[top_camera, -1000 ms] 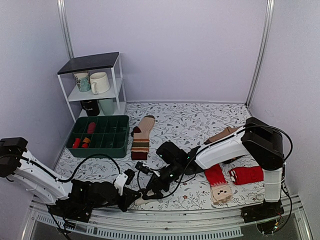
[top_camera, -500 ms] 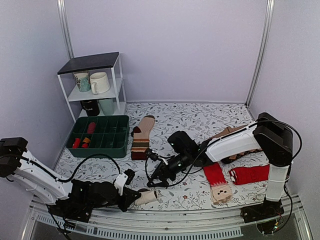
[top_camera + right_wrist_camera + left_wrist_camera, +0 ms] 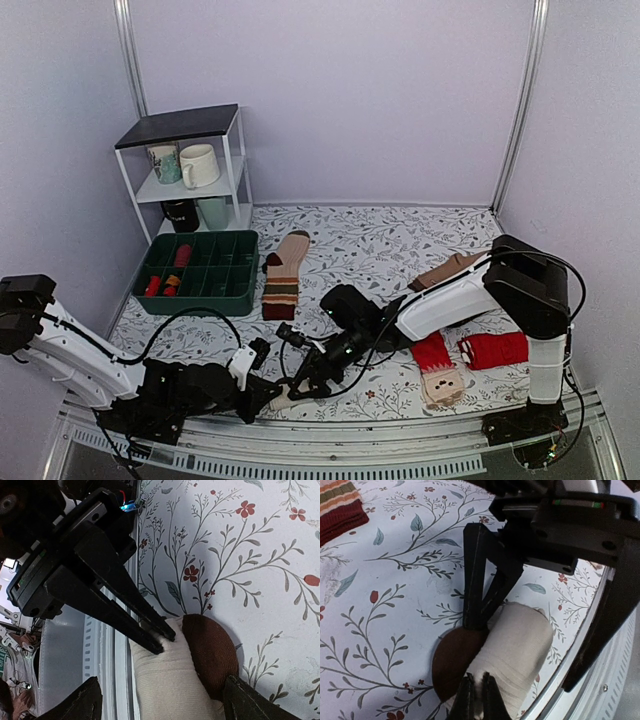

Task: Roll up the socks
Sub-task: Roll a pair of socks at the center of the board.

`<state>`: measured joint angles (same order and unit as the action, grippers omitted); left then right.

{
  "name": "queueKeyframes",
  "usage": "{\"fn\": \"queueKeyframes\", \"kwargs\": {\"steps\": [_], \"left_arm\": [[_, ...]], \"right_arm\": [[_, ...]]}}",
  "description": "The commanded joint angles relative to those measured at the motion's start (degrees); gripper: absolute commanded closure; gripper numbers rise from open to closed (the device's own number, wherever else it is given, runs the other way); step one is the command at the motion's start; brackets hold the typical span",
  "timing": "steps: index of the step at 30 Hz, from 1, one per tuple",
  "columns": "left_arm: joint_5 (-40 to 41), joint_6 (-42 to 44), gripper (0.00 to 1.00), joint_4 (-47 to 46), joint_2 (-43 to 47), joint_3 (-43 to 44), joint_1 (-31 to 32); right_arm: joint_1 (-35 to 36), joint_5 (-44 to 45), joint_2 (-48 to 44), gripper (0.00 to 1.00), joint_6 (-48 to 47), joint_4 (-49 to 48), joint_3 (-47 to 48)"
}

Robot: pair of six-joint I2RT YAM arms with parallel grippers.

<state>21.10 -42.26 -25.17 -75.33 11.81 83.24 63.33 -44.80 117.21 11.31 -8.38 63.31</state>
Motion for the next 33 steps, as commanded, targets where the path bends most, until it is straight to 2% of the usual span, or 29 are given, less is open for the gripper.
{"fn": "queueKeyframes", "kwargs": {"steps": [1,6,11,19,24,25,27,30,33], "left_arm": [[-3.4,0.2,1.0,10.1,-2.6,-1.5,0.9],[-3.3,0.2,1.0,10.2,-2.7,-1.4,1.0],[-3.3,0.2,1.0,10.1,-2.6,-1.5,1.0],[-3.0,0.4,1.0,10.2,-2.6,-1.5,1.0],[-0.2,0.4,1.0,11.9,-1.3,-1.1,0.9],[0.9,0.2,0.97,13.0,-0.6,-0.7,1.0],[3.6,-1.0,0.79,15.9,1.9,-0.2,0.9],[7.6,-1.6,0.69,20.0,8.6,-0.3,0.9],[11.8,-1.4,0.58,24.1,20.0,-1.3,0.8]], "right_arm": [[1.3,1.6,2.9,0.16,-1.9,1.4,0.9],[2.8,0.4,3.4,0.18,-2.7,3.2,1.0],[3.1,-0.5,4.0,0.26,-2.6,3.9,1.1],[3.2,-1.4,6.2,0.58,-2.1,5.1,2.7],[2.9,-0.8,6.9,0.95,-1.4,5.4,3.2],[2.7,-0.2,6.8,1.0,-1.1,5.4,3.2],[1.9,0.6,6.3,1.0,0.0,5.1,2.8],[-0.1,1.1,4.6,1.0,1.6,3.9,1.9],[-2.2,1.1,2.2,1.0,3.1,1.4,1.1]]}}
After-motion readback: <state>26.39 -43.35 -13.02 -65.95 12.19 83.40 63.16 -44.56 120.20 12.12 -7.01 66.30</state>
